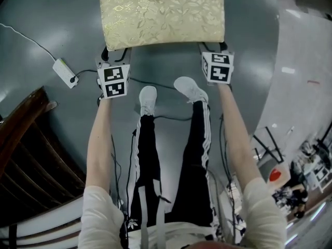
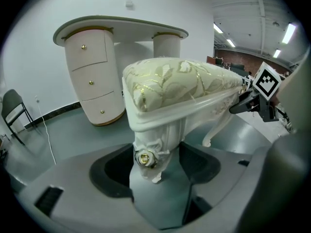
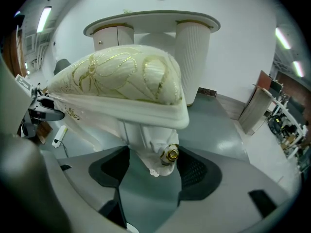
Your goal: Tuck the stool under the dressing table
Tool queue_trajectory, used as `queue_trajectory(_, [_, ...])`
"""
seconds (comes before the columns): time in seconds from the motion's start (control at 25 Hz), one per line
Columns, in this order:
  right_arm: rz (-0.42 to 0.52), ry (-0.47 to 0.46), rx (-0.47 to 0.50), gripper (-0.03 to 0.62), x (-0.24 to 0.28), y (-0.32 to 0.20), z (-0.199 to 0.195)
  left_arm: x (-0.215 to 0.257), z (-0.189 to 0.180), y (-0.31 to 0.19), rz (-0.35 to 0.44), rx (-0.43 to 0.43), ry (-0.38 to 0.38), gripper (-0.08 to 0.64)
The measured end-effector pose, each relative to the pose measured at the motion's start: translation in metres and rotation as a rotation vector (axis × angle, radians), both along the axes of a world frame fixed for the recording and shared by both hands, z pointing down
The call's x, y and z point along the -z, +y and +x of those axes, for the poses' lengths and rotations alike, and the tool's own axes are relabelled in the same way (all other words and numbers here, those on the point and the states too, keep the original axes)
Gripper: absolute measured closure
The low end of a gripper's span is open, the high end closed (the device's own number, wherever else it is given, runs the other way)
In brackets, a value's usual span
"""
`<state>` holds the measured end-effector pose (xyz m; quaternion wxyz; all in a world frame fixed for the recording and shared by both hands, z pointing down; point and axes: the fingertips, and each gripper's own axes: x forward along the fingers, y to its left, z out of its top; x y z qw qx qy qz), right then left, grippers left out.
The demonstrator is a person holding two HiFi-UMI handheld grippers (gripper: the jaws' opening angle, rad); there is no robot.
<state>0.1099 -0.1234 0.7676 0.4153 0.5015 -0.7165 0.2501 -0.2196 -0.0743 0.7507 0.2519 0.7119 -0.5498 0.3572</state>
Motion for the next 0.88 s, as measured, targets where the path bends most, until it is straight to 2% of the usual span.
queue_trajectory(0.24, [-0.003,0.009,0.004,0.293,0.001,0.0,0.0,-0.001,0.003,-0.002,-0.025,-0.028,0.049,0.268])
queue_trajectory(0.44, [-0.017,0.034,0.019,0.298,-0.004,0.001,0.0,-0.002,0.002,-0.005,-0.023,-0.147,0.022,0.268])
queue_trajectory(0.68, [-0.053,0.073,-0.02,0.302,-0.006,0.008,0.004,-0.008,0.001,-0.008,-0.017,-0.171,0.034,0.27])
queue_trajectory(0.88, [-0.07,0.044,-0.026,0.305,-0.002,0.009,-0.007,-0.009,0.0,-0.008,-0.029,-0.166,0.029,0.27])
